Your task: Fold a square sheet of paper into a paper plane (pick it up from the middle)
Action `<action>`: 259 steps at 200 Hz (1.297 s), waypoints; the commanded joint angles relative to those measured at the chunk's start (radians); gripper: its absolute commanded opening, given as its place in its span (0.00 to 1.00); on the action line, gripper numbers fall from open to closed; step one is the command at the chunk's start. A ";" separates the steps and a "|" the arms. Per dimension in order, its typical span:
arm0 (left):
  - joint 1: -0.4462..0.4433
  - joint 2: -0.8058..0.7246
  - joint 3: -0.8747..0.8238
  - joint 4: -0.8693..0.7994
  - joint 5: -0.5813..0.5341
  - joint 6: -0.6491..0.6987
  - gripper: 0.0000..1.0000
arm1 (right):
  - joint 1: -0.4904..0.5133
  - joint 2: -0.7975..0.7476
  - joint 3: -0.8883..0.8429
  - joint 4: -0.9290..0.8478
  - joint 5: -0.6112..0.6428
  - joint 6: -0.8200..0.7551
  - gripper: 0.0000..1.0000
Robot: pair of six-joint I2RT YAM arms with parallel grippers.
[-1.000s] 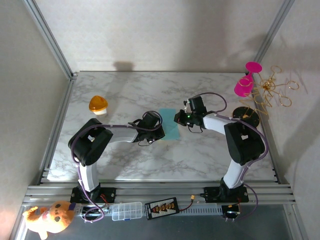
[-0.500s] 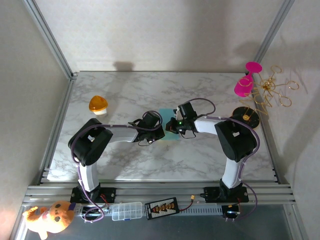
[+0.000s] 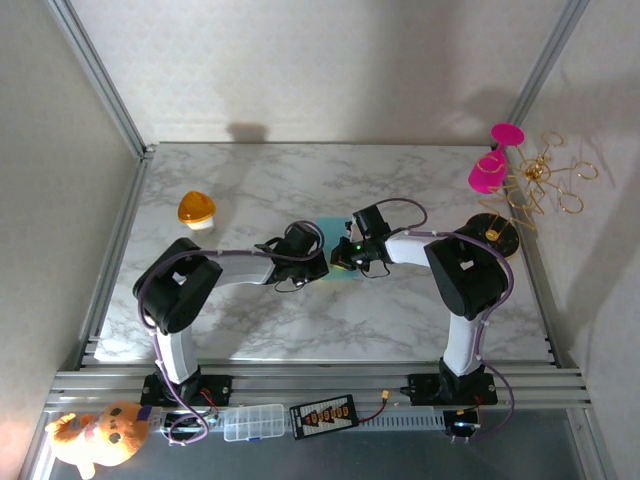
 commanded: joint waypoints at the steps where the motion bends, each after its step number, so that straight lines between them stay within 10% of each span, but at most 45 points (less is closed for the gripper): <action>1: -0.004 -0.071 -0.008 0.018 0.030 0.022 0.02 | -0.003 0.006 0.012 -0.015 -0.028 -0.015 0.00; 259: -0.001 0.009 -0.135 0.007 -0.008 -0.024 0.00 | -0.134 0.088 0.066 -0.020 0.023 -0.129 0.00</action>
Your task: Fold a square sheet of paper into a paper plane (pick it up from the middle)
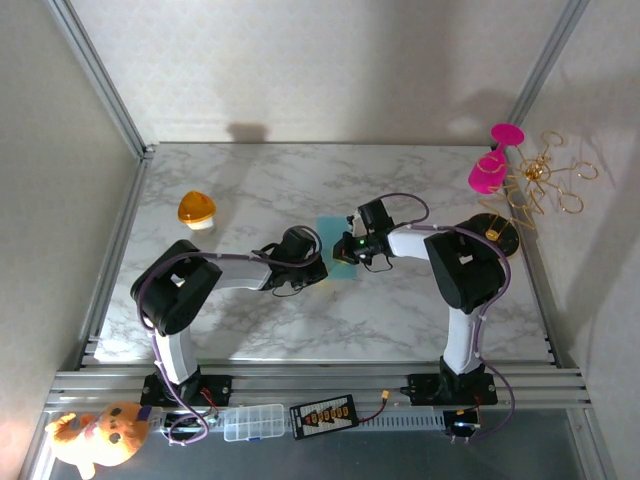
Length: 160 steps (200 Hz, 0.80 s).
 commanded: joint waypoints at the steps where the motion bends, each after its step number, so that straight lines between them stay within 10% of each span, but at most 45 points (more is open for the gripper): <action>1: -0.001 0.014 -0.054 -0.097 -0.027 -0.017 0.00 | -0.071 0.040 0.014 -0.008 0.070 -0.040 0.00; 82: -0.001 0.002 -0.049 -0.084 -0.016 -0.017 0.00 | -0.159 0.005 0.031 0.017 0.138 -0.056 0.01; 160: 0.021 -0.089 0.105 -0.040 -0.030 -0.018 0.20 | -0.144 -0.250 -0.168 0.095 0.150 0.164 0.29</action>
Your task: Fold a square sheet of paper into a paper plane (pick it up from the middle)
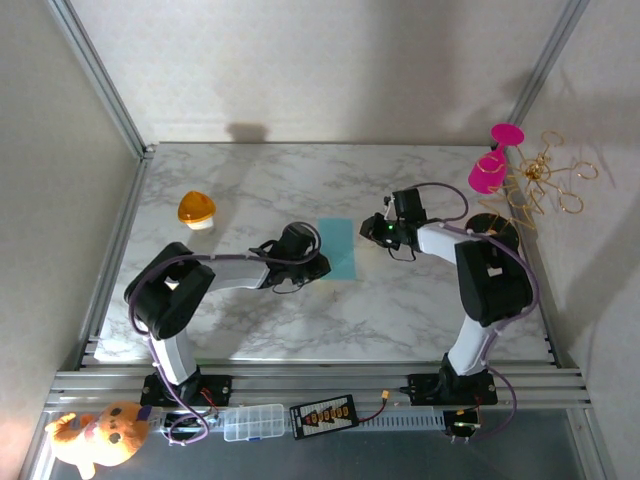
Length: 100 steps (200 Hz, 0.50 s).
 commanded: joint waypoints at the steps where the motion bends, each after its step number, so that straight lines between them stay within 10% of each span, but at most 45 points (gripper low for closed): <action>1: 0.016 -0.036 0.064 -0.011 -0.038 0.004 0.20 | 0.010 -0.059 -0.077 0.041 0.011 0.114 0.29; 100: 0.053 0.167 0.189 -0.077 -0.149 0.027 0.08 | 0.079 -0.044 -0.125 0.105 -0.054 0.313 0.38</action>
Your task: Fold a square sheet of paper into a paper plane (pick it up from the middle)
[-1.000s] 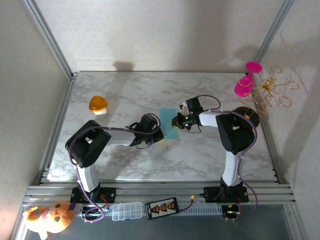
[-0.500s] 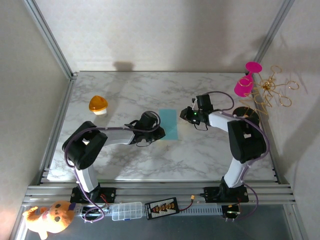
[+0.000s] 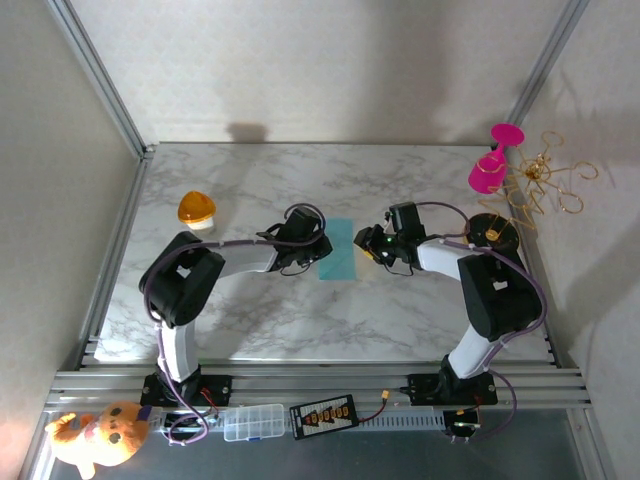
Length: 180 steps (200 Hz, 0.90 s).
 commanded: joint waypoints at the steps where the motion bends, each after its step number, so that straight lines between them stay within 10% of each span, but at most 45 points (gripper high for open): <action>1: 0.011 0.034 0.029 -0.039 -0.052 0.008 0.08 | 0.020 0.024 0.011 0.013 -0.023 0.051 0.38; 180: 0.017 0.028 -0.106 0.044 -0.025 -0.083 0.04 | 0.090 0.185 0.167 -0.109 0.023 0.077 0.33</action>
